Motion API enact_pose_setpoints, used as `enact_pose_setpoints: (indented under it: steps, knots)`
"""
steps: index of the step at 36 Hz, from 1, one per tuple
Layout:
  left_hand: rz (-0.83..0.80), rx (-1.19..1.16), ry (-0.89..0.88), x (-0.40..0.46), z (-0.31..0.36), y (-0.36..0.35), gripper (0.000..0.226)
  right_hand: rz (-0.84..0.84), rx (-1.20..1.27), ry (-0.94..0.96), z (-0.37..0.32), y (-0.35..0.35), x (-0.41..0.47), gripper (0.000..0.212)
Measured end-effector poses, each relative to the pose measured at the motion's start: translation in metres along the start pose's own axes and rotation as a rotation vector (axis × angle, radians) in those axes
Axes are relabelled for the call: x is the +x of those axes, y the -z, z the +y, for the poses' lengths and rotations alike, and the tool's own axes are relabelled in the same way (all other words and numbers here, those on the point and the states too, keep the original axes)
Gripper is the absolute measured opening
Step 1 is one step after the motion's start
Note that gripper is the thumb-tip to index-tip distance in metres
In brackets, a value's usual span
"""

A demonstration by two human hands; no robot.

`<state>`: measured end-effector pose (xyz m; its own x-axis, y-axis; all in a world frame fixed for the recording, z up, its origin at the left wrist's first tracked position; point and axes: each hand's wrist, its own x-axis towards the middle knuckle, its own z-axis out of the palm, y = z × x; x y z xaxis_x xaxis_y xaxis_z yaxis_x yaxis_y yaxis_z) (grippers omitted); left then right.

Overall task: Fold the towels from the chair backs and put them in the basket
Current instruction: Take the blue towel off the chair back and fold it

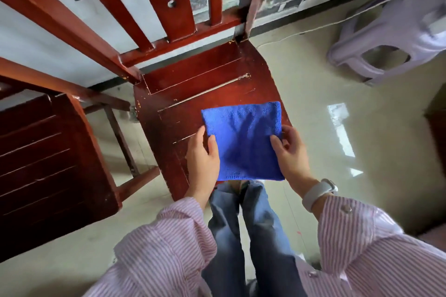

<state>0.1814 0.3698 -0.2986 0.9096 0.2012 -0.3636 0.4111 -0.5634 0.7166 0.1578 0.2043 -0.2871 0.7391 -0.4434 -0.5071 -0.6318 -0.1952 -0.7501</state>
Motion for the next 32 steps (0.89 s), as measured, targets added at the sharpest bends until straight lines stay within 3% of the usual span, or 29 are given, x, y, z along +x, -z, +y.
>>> enact_pose_setpoints:
  steps: [4,14,25,32]
  knots:
    - [-0.049,0.014,-0.111,-0.043,0.043,0.013,0.034,0.040,-0.025,0.021,-0.017,0.054,-0.040,0.017]
    - [-0.196,0.015,-0.312,-0.125,0.193,-0.018,0.035,0.321,0.186,-0.045,-0.058,0.209,-0.091,0.006]
    - [-0.304,-0.002,-0.531,-0.230,0.357,-0.158,0.029,0.561,0.273,0.022,-0.010,0.437,-0.101,0.007]
    - [-0.461,-0.015,-0.633,-0.296,0.431,-0.264,0.031,0.780,0.342,-0.015,0.037,0.556,-0.101,0.011]
